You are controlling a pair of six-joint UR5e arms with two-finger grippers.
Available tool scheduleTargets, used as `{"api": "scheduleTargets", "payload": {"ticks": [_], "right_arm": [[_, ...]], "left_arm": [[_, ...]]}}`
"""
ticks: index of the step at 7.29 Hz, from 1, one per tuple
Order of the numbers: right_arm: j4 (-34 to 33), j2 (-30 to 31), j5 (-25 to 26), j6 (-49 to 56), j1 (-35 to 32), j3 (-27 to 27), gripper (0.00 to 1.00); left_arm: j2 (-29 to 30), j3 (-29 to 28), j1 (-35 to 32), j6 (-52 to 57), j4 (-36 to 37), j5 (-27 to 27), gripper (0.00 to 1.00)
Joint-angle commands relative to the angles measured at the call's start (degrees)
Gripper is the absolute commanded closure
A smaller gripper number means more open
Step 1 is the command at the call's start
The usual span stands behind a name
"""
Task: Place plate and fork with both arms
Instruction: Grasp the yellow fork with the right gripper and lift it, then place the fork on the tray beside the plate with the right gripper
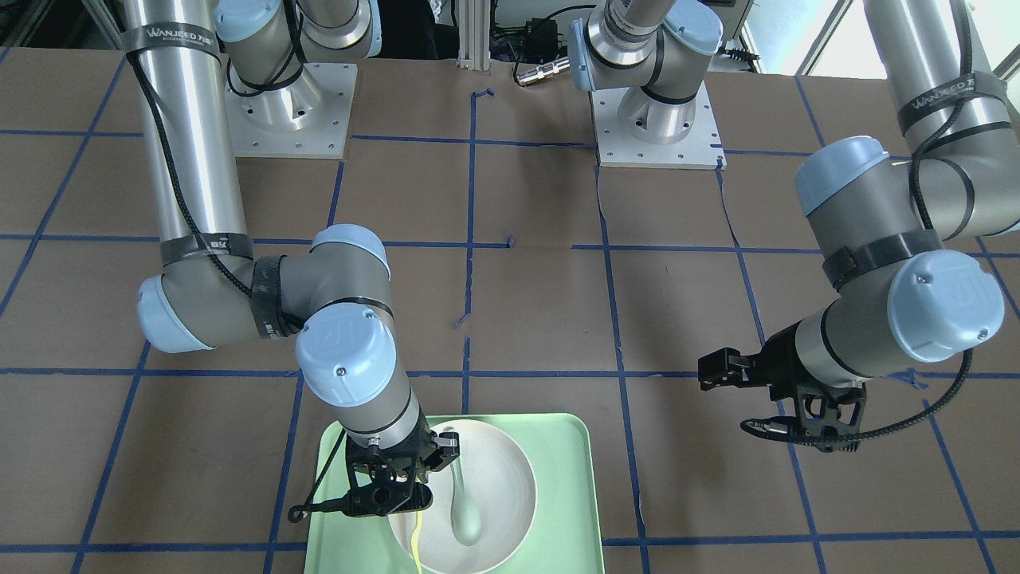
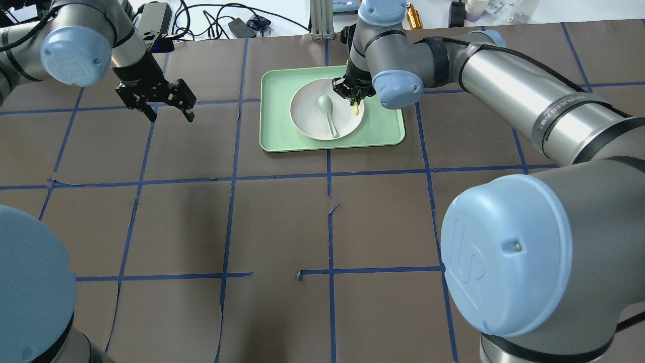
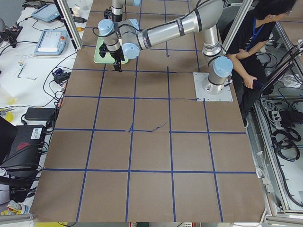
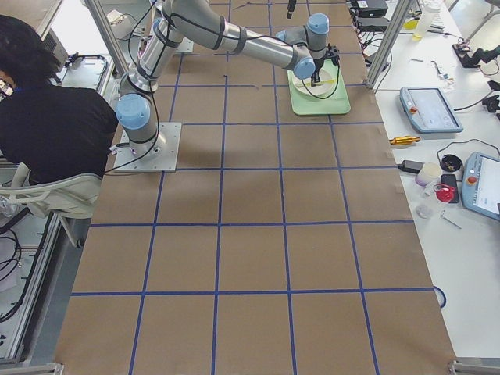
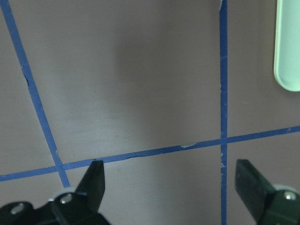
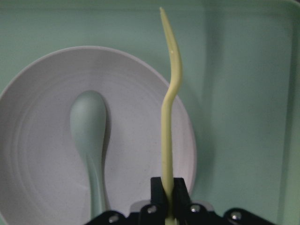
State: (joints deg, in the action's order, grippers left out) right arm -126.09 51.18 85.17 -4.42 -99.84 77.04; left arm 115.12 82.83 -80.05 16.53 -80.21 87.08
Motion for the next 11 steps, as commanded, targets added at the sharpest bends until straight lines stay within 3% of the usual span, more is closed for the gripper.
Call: {"api": "scheduleTargets", "payload": {"ticks": [1,2,4,5,6,8,11], "right_arm": [[0.05,-0.38,-0.01,7.64,4.64,0.74,1.00],[0.05,-1.77,-0.44,6.98,5.00,0.66,1.00],[-0.04,-3.18,-0.97,6.80,4.92,1.18,0.69],[-0.04,-3.19,-2.71,6.88,4.92,1.62,0.59],[0.05,-2.67,-2.65,6.71,4.92,1.62,0.01],[1.88,0.65,-1.51,6.80,5.01,1.71,0.00],[21.86,13.73,6.98,6.97,5.18,2.06,0.00]], "left_arm": [[0.10,0.05,-0.28,-0.27,0.06,0.02,0.00],[0.10,0.05,-0.28,-0.27,-0.03,0.02,0.00],[0.01,0.22,-0.45,-0.27,-0.03,0.11,0.00],[-0.07,1.35,-0.45,-0.27,0.06,0.28,0.00],[-0.16,1.63,-0.45,-0.27,0.14,0.20,0.00],[-1.12,1.37,-0.54,-0.36,0.15,0.55,0.00],[-6.29,1.27,-2.46,-6.93,-0.64,0.63,0.00]]}}
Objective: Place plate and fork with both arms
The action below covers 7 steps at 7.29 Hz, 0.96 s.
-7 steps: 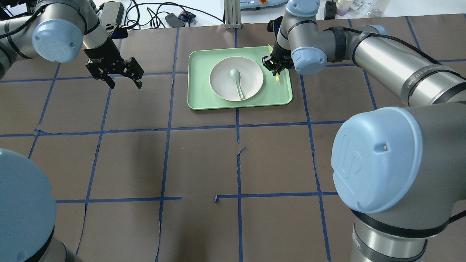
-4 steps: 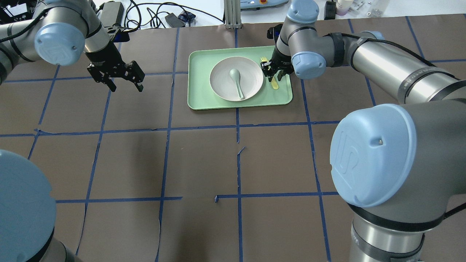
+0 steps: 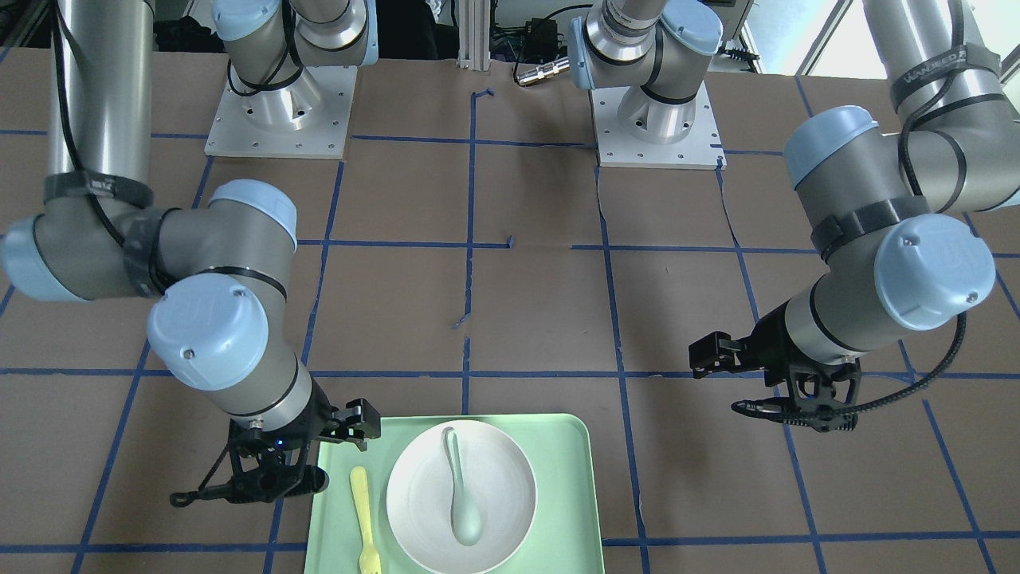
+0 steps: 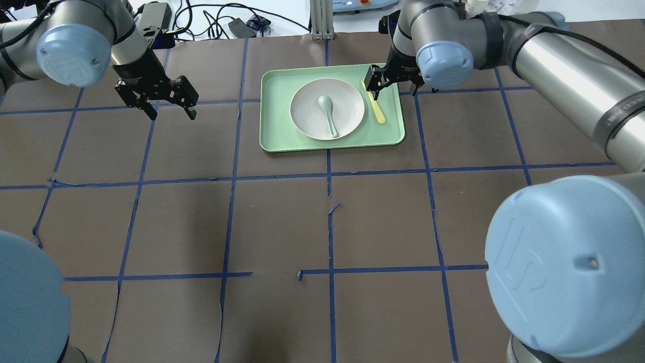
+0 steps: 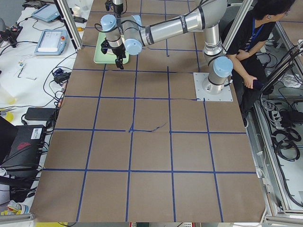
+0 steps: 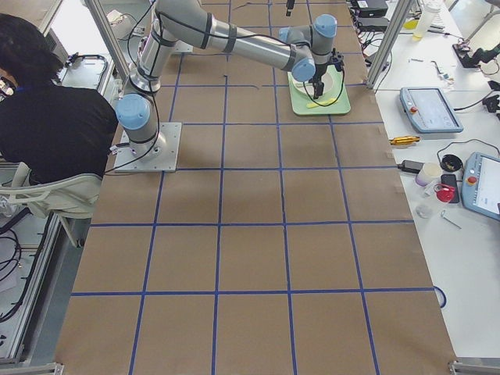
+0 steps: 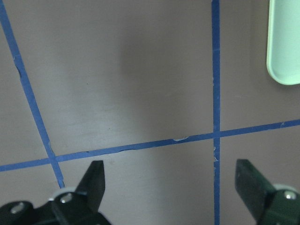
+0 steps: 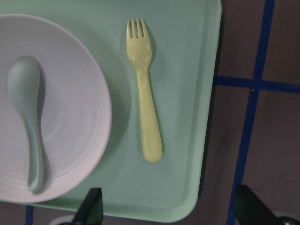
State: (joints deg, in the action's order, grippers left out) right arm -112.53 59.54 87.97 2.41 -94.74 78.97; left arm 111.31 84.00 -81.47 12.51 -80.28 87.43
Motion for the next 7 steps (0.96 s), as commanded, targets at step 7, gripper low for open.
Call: {"api": "scheduleTargets", "payload": {"ticks": [7], "right_arm": [[28.94,19.12,3.19,-1.00,-0.27,-0.04,0.00]], "left_arm": [[-14.71,-0.15,-4.14,-7.50,-19.10,6.53,0.00]]}}
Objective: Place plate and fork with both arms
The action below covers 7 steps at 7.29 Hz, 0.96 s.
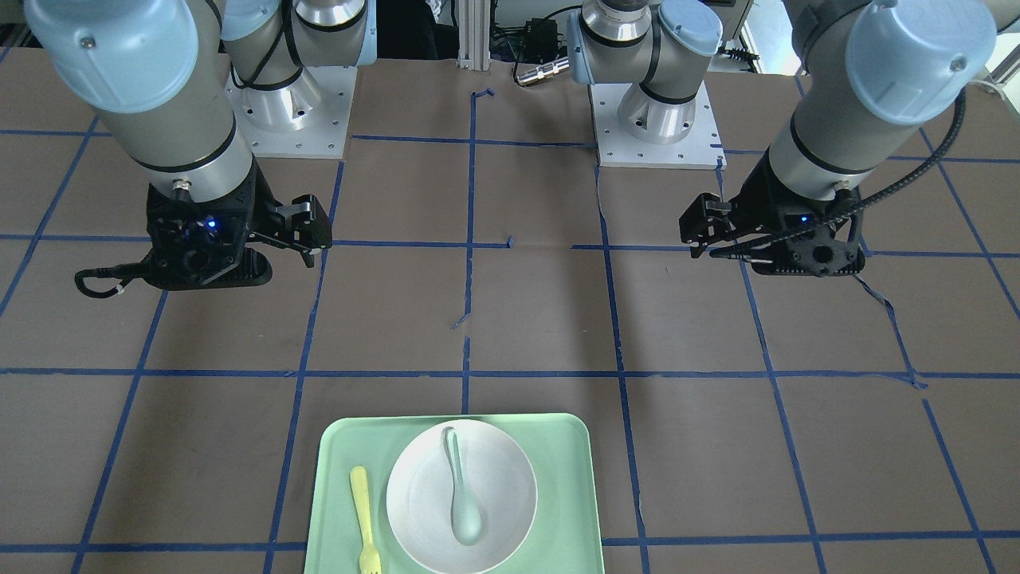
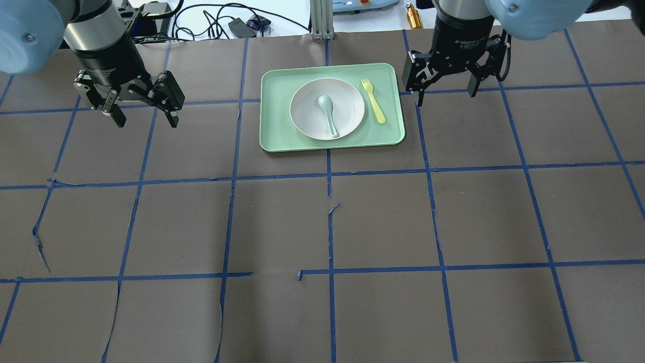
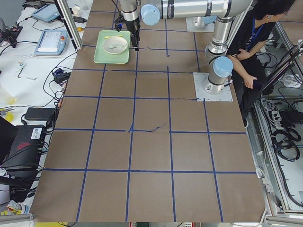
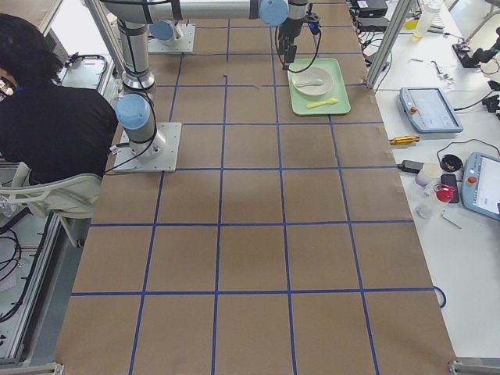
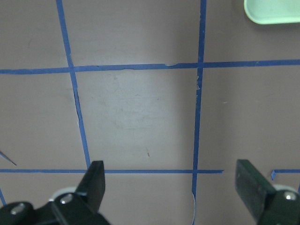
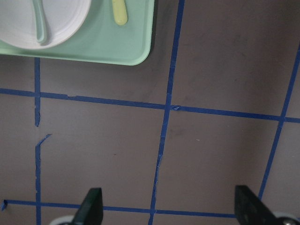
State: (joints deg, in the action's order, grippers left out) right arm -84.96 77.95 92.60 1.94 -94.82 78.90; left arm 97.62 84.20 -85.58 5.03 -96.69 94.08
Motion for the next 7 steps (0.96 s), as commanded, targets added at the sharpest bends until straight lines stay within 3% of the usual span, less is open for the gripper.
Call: {"api": "scheduleTargets", "payload": {"ticks": [1,7], "right_arm": [[1.46,0.80,-3.20,-1.58,-0.18,0.02,0.00],[1.99,2.64,-3.48,-1.50,-0.18,-0.07,0.00]], "left_arm": [[-1.38,-0.44,-0.02,-0.02,-3.07,-0.47,0.00],[-1.74,-0.18,-0.11,-0.19,-2.81,-1.70,0.00]]}}
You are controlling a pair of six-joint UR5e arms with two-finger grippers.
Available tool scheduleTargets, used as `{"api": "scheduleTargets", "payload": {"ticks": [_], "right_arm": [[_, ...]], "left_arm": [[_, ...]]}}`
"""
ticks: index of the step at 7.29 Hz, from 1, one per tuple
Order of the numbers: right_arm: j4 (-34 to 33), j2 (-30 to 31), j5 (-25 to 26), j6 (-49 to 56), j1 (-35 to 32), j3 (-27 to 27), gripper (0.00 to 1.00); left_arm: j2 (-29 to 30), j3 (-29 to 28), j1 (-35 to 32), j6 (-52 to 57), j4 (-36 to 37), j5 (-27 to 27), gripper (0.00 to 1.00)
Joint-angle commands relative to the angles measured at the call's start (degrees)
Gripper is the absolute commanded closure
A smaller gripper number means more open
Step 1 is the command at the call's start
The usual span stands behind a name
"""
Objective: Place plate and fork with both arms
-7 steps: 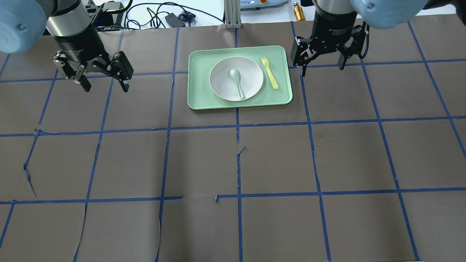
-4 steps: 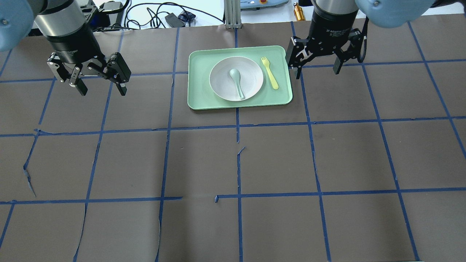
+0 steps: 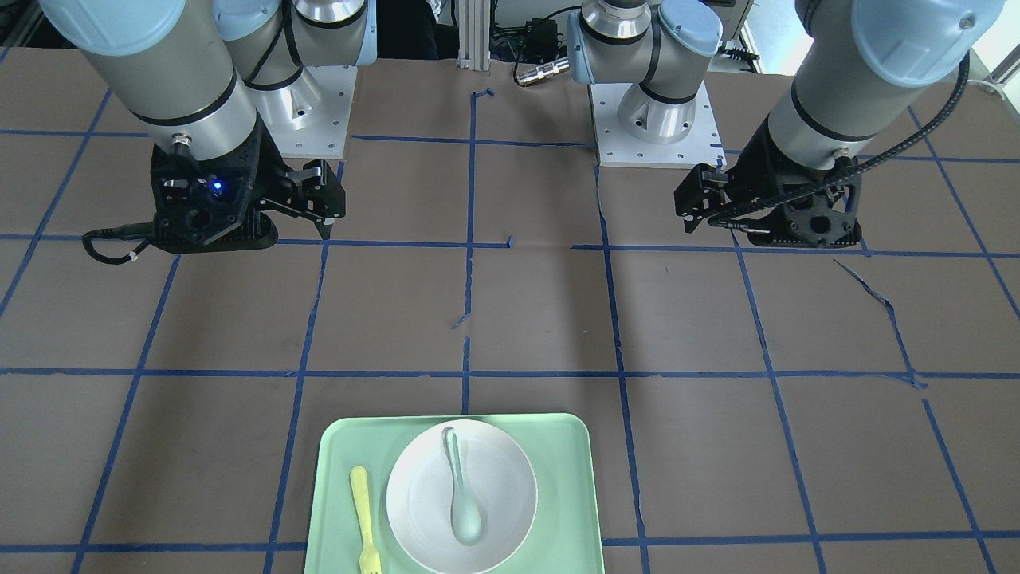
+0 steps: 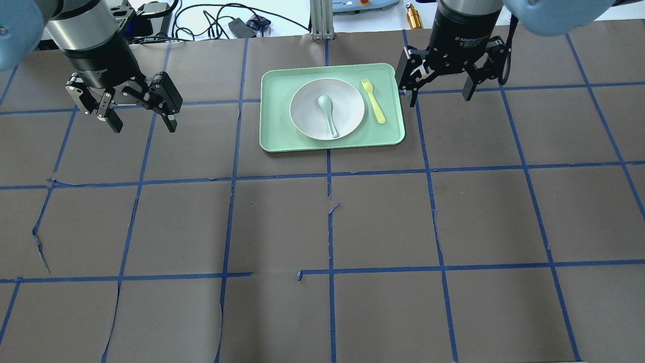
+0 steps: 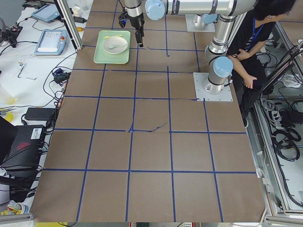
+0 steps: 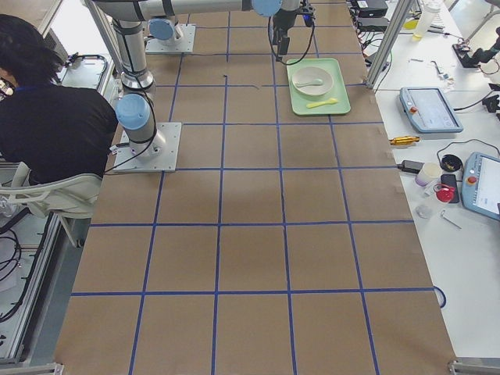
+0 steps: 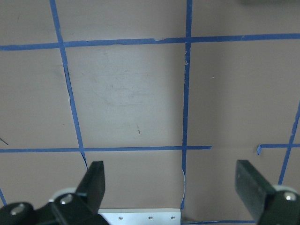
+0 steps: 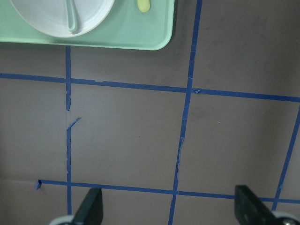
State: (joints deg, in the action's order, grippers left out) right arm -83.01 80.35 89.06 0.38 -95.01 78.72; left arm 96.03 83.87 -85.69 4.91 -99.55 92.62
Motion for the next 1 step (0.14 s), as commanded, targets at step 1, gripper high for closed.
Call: {"api": "scheduleTargets", "payload": {"ticks": [1], "right_arm": [[0.04,0.24,0.32,0.06,0.00,0.12,0.00]], "left_arm": [[-0.14,0.32,0.00,-0.07,-0.03,-0.24,0.00]]}}
